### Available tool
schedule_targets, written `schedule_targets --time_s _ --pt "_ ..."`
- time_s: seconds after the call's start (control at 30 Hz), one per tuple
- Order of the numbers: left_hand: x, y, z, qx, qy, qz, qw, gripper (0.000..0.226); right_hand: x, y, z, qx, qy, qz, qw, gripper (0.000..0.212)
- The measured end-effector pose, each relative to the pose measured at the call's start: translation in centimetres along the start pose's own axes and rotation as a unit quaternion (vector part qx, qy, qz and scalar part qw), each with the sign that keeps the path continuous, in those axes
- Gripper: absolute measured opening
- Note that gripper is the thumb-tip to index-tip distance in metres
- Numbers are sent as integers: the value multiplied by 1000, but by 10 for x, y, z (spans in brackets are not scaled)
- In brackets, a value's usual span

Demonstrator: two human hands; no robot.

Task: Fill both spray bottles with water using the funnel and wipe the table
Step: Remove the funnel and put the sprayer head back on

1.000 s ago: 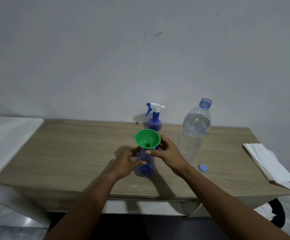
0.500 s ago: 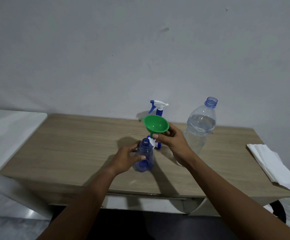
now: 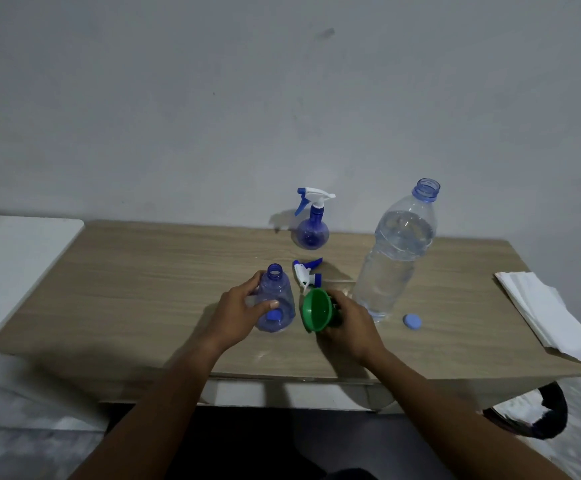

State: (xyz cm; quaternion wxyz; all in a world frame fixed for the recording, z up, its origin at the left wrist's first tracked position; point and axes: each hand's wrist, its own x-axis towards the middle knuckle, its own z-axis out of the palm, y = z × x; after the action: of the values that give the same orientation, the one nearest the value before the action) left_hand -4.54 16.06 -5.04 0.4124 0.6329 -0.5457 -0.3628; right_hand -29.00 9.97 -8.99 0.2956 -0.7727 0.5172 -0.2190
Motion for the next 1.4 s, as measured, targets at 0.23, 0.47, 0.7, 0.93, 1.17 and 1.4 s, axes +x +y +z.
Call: schedule_targets --time_s 0.23,0.47,0.7,0.93,1.17,1.4 --pt "1 2 -2 -3 2 -11 1000 54 -2 -9 -14 48 -71 -1 996 109" --pt "7 1 -3 -6 5 -20 1000 55 32 -34 -32 79 -64 16 995 75" --pt "20 5 -5 -1 5 -24 1000 55 113 -36 -6 -69 -113 121 984 38" --pt "18 11 -3 -8 7 -17 1000 53 135 -21 4 -67 -107 170 977 45" --pt "20 8 -3 -8 -4 -9 1000 54 139 -19 16 -148 -114 126 974 39" --pt "22 -4 -1 -8 7 -5 1000 55 125 -75 -29 23 -28 3 999 12"
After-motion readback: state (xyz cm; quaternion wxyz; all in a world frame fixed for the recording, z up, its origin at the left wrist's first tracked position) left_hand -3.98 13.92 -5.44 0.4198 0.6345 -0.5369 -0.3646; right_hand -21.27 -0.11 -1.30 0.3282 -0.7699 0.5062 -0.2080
